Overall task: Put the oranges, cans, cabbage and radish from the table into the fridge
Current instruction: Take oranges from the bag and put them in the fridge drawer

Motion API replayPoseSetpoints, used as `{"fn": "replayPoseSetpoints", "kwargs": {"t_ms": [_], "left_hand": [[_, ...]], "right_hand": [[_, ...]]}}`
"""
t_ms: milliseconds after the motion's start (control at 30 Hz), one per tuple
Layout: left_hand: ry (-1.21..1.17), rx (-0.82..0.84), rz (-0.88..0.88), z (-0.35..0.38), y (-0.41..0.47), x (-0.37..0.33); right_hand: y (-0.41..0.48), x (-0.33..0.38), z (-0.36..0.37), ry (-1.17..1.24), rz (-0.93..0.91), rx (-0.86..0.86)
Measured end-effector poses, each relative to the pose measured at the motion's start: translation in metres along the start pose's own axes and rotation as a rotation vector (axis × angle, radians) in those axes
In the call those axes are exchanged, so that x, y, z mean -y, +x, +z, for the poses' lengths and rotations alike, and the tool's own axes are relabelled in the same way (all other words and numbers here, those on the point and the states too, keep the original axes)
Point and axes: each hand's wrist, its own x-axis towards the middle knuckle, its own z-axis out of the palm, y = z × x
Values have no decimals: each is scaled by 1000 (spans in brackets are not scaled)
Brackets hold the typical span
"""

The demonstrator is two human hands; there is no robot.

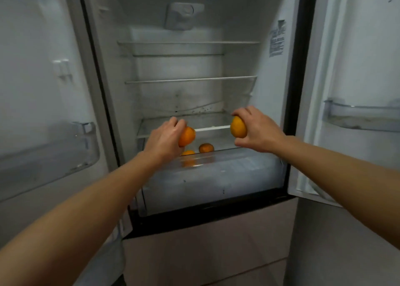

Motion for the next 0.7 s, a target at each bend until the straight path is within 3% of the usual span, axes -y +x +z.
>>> {"fn": "replayPoseSetpoints", "kwargs": {"t_ms": [67, 267, 467, 700], "left_hand": [[55, 59, -21, 15, 21, 8], [206, 349, -48, 53, 59, 31], [306, 605, -74, 84, 79, 57], [338, 853, -39, 135, 113, 73]], "right_hand": [[30, -14, 15, -12, -64, 79], [99, -30, 71, -164, -277, 529], [139, -28, 139, -217, -337, 809], [172, -16, 185, -268, -356, 904]]}}
